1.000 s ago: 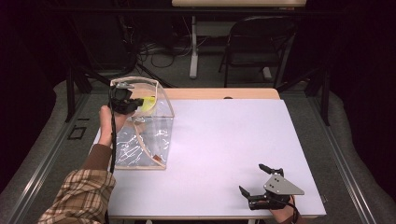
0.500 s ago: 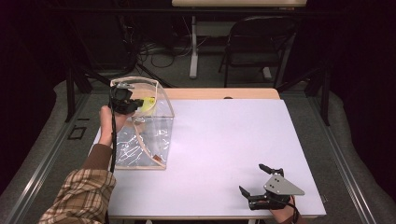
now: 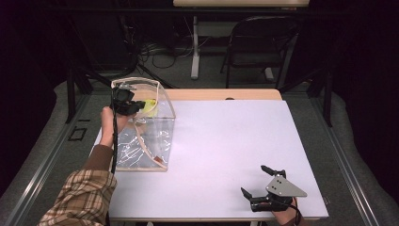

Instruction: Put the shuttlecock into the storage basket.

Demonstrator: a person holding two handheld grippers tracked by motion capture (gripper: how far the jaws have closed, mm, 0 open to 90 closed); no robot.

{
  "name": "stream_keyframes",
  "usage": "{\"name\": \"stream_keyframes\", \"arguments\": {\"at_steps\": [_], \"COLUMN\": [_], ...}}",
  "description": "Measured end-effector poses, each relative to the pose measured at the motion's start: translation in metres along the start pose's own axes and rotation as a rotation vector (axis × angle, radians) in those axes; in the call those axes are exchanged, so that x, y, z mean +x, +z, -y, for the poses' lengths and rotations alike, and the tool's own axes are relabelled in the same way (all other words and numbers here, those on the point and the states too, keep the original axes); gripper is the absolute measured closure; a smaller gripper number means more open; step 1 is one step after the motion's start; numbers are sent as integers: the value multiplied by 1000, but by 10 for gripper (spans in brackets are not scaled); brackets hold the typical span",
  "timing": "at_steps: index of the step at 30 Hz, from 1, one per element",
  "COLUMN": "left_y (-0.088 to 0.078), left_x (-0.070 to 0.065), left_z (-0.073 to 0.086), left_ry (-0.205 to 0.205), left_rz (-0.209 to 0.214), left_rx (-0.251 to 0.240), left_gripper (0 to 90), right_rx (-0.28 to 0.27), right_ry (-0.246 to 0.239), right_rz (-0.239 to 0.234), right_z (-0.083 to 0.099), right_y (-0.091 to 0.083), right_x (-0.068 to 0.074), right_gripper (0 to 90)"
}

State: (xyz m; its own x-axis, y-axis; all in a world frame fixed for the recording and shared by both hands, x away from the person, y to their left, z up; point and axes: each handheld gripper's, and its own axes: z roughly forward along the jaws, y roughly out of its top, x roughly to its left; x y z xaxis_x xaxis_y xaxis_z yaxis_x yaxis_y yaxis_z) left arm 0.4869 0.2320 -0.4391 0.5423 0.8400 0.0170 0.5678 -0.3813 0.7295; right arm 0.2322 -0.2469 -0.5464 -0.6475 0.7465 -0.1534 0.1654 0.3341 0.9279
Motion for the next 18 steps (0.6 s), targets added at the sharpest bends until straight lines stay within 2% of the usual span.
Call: {"name": "stream_keyframes", "arguments": {"at_steps": [5,9,14,18], "left_y": [2,1,-7,-14], "left_x": [0,2,5,8], "left_z": [0,0,-1,1], "left_ry": [5,-2,-19,-44], "left_rz": [14,16,-9,-14], "left_rx": [4,-5,-58,-104], "left_gripper": [881,829,664,541], "right_rx": [1,-4,-6,-8], "right_ry": [1,4,10,9], "right_rz": [1,2,1,-3], "right_z": [0,1,2,1], "right_y": [0,1,-1,-2], "right_x": [0,-1,-3,-2], "right_gripper": [3,3,3,4]}}
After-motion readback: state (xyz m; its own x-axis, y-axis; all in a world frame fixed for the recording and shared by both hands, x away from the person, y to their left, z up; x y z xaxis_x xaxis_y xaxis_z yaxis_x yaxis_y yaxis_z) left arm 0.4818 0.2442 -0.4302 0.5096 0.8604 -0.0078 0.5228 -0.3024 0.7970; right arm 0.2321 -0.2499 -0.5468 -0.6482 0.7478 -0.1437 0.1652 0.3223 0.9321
